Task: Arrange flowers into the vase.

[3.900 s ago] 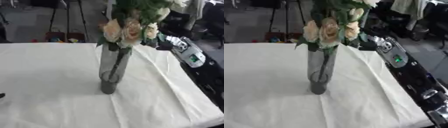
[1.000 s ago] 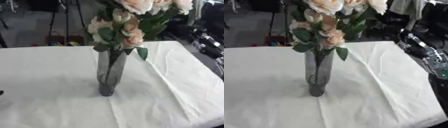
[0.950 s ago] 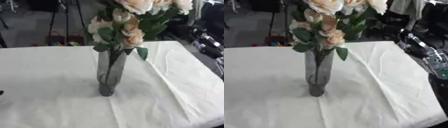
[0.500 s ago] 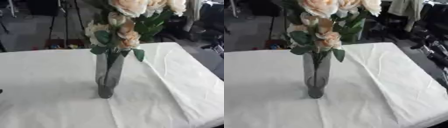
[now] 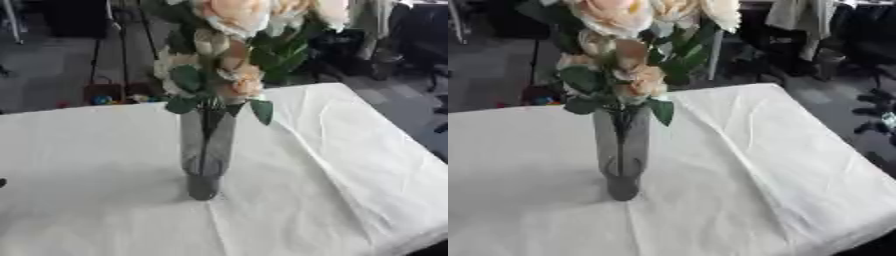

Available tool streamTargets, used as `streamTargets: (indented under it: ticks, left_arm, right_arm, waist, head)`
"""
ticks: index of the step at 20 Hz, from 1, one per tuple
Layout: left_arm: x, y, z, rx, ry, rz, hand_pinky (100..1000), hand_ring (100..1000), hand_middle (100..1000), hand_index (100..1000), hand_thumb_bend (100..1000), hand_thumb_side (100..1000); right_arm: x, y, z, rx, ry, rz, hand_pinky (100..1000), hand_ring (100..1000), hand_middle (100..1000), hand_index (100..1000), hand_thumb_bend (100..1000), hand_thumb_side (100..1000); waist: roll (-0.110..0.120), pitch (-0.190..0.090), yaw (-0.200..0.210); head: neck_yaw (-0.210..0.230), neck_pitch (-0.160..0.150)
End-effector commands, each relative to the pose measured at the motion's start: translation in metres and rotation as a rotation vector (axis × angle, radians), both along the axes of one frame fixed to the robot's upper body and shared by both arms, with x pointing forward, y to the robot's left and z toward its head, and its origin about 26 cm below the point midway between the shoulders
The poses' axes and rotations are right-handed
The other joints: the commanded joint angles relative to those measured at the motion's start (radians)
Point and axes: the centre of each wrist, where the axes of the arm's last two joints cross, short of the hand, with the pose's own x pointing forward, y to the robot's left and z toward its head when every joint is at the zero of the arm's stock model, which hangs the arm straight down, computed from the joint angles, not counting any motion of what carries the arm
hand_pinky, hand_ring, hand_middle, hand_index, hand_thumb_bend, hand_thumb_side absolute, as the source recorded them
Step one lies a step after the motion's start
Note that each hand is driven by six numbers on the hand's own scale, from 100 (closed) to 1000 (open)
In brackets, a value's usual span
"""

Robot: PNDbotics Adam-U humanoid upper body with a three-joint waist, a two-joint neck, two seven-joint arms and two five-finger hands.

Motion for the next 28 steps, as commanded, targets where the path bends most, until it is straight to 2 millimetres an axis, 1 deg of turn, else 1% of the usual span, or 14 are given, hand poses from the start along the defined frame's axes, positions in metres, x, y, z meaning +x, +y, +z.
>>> streamTargets:
  ticks: [1,2,5,9,11,13,16,18,21,23,25,26,27,28]
  left_arm:
    - [0.002,0.003,0.011,0.004,-0.038,0.011,727,952,679,809,871,782]
    - [0.001,0.003,0.011,0.004,-0.038,0.014,726,951,680,809,870,783]
    - [0.001,0.005,0.011,0.004,-0.039,0.022,726,951,680,809,869,783]
    - [0.000,0.007,0.010,0.004,-0.038,0.032,726,952,679,809,870,783]
    - [0.000,0.007,0.010,0.006,-0.037,0.035,726,952,679,808,870,783]
    - [0.000,0.008,0.010,0.006,-0.038,0.037,725,951,679,808,870,783]
    - [0.001,0.008,0.011,0.006,-0.043,0.038,725,951,680,808,870,783]
    - [0.001,0.006,0.012,0.004,-0.046,0.033,725,951,680,808,871,783]
    - [0.003,0.002,0.015,0.001,-0.054,0.015,725,950,680,808,871,783]
    - [0.004,-0.002,0.017,-0.002,-0.059,-0.001,725,951,680,808,873,783]
    - [0.005,-0.006,0.018,-0.003,-0.061,-0.017,725,950,680,808,874,782]
    - [0.005,-0.007,0.018,-0.004,-0.061,-0.022,725,950,680,808,874,782]
    - [0.005,-0.008,0.019,-0.004,-0.063,-0.027,724,950,680,808,876,782]
    - [0.006,-0.010,0.020,-0.005,-0.066,-0.035,724,950,680,808,877,782]
  right_arm:
    - [-0.025,-0.021,0.005,-0.146,-0.092,0.049,416,690,791,1000,100,803]
    - [-0.033,-0.023,-0.001,-0.101,-0.097,0.007,379,652,758,1000,100,817]
    - [-0.059,-0.029,-0.017,0.034,-0.123,-0.123,343,610,715,1000,100,835]
    - [-0.103,-0.030,-0.051,0.204,-0.140,-0.311,317,571,664,1000,100,887]
    - [-0.129,-0.024,-0.075,0.294,-0.118,-0.405,300,557,646,1000,100,925]
    - [-0.155,-0.014,-0.100,0.380,-0.075,-0.490,282,548,637,1000,100,970]
    - [-0.190,0.005,-0.133,0.468,0.011,-0.588,265,542,635,1000,100,993]
    - [-0.213,0.020,-0.153,0.524,0.077,-0.647,266,545,642,1000,100,1000]
    - [-0.244,0.047,-0.180,0.621,0.213,-0.724,314,580,677,1000,100,1000]
    - [-0.261,0.069,-0.199,0.684,0.338,-0.756,392,627,717,1000,100,1000]
    - [-0.268,0.088,-0.214,0.736,0.454,-0.770,450,653,724,990,100,1000]
    - [-0.267,0.094,-0.219,0.753,0.508,-0.771,505,666,724,990,100,1000]
    - [-0.267,0.100,-0.223,0.768,0.562,-0.763,560,697,738,937,100,1000]
    - [-0.268,0.104,-0.226,0.778,0.611,-0.747,606,714,747,919,100,997]
  waist:
    - [0.000,-0.008,-0.006]
    - [0.000,-0.009,-0.009]
    - [-0.002,-0.009,-0.014]
    - [-0.008,-0.010,-0.019]
    - [-0.010,-0.009,-0.020]
    - [-0.013,-0.008,-0.019]
    - [-0.014,-0.006,-0.011]
    - [-0.013,-0.004,-0.001]
    - [-0.009,-0.001,0.023]
    - [-0.006,0.002,0.044]
    - [-0.001,0.005,0.062]
    - [0.000,0.005,0.066]
    - [0.002,0.006,0.072]
    - [0.003,0.008,0.082]
  head:
    - [-0.001,-0.011]
    - [0.000,-0.011]
    - [0.003,-0.011]
    - [0.004,-0.011]
    - [0.002,-0.010]
    - [0.001,-0.010]
    - [-0.004,-0.013]
    - [-0.012,-0.016]
    - [-0.034,-0.021]
    - [-0.051,-0.025]
    - [-0.066,-0.029]
    - [-0.070,-0.029]
    - [-0.078,-0.030]
    - [-0.087,-0.032]
